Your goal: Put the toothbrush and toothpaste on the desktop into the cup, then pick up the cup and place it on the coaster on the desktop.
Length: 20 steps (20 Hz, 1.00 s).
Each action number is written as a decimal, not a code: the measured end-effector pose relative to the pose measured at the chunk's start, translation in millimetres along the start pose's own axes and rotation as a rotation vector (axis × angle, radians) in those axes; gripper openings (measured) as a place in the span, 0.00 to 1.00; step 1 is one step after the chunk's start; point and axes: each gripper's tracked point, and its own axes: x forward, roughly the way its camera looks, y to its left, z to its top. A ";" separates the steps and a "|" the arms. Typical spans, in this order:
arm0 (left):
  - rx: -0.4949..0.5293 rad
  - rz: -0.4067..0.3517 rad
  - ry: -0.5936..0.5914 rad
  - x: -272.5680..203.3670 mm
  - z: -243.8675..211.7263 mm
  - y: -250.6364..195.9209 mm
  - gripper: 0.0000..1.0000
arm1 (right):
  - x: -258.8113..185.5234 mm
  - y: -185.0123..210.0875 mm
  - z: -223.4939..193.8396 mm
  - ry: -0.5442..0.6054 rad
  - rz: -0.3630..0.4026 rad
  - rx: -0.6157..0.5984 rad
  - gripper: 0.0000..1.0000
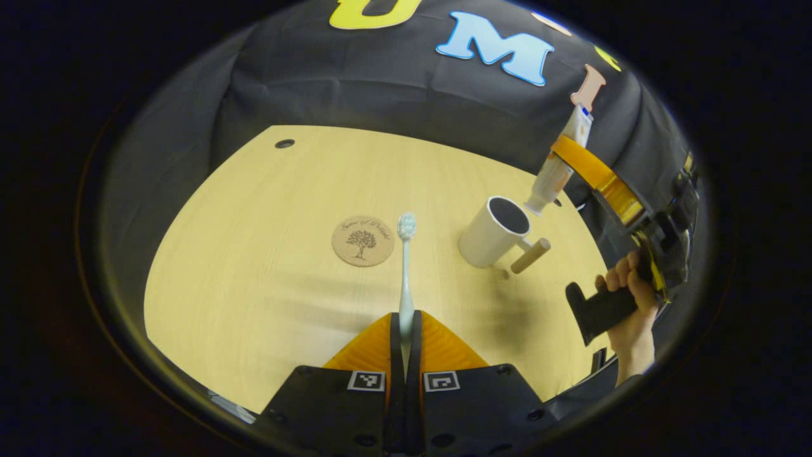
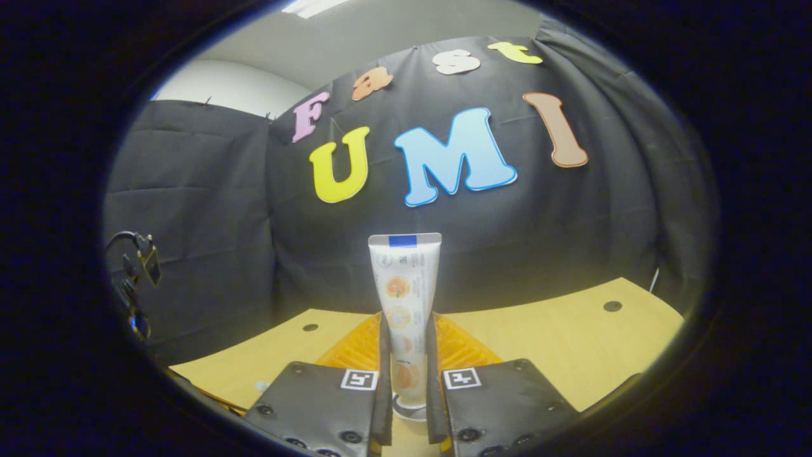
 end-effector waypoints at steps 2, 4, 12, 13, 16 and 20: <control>-0.003 0.004 -0.003 -0.4 0.2 0.5 0.08 | 20.9 -3.1 -11.7 0.031 0.001 0.008 0.24; -0.014 0.005 -0.007 -2.1 0.4 0.2 0.08 | 32.1 -7.2 -26.2 0.080 -0.003 0.019 0.24; -0.028 0.011 -0.016 -4.4 2.2 4.0 0.06 | 32.0 -18.5 -76.7 0.209 -0.045 -0.019 0.22; -0.028 0.012 -0.015 -4.0 1.5 4.2 0.08 | 31.8 -17.9 -80.6 0.222 -0.042 -0.026 0.27; -0.030 0.013 -0.008 -3.1 1.1 3.3 0.08 | 28.6 -15.2 -94.7 0.265 -0.033 -0.049 0.31; -0.026 0.012 -0.010 -1.0 5.0 0.4 0.06 | 17.2 -10.9 -111.4 0.359 -0.016 -0.058 0.32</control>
